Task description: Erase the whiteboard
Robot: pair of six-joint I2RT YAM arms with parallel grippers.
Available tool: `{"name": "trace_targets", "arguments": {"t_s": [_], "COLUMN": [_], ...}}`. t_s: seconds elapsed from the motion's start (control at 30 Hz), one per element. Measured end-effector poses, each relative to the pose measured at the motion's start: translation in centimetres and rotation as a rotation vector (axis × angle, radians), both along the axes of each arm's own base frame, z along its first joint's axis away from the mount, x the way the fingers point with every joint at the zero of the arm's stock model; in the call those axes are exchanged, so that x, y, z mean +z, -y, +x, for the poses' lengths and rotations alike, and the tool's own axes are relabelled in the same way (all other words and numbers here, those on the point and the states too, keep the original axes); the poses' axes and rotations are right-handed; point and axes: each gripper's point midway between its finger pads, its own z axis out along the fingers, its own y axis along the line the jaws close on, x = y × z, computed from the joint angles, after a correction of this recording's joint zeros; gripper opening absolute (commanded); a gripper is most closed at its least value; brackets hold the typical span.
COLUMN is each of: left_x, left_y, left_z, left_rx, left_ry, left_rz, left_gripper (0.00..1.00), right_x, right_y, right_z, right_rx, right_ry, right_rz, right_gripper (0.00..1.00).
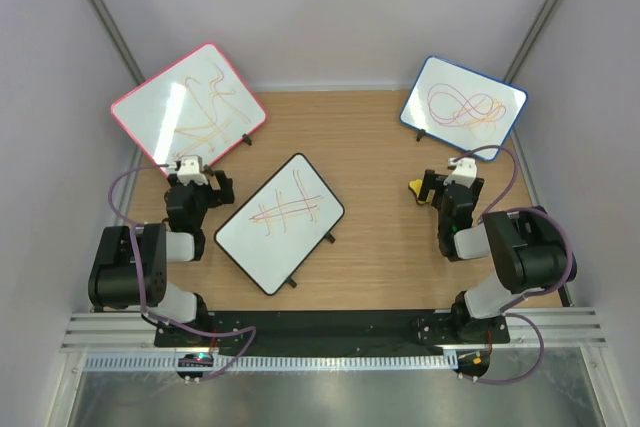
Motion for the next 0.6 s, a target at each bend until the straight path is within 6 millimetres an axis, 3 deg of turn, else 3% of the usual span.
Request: {"name": "trace_targets", "arguments": {"t_s": [0.27, 0.33, 0.47, 0.6], "left_x": [0.0, 0.0, 0.1, 1.2], "left_y": [0.0, 0.0, 0.0, -1.0], "left_z": [0.0, 0.0, 0.1, 1.9], "left_rx": [0.000, 0.000, -0.001, 0.009], "left_ry": [0.000, 0.001, -0.011, -0.060], "left_rz": [0.000, 0.002, 0.002, -0.023], "left_gripper": [1.00, 1.00, 1.00, 1.00], "right_x": [0.6, 1.7, 6.0, 9.6], "right_y": [0.1, 0.2, 0.0, 0.1], "right_z": [-0.2, 0.0, 1.8, 3.2], "right_rx": [-0.006, -0.021, -0.061, -0.120], "right_ry": [-0.010, -0.012, -0.004, 0.001], "right_rz": [0.002, 0.011, 0.074, 0.151], "right_gripper": [1.00, 1.00, 1.00, 0.99]}}
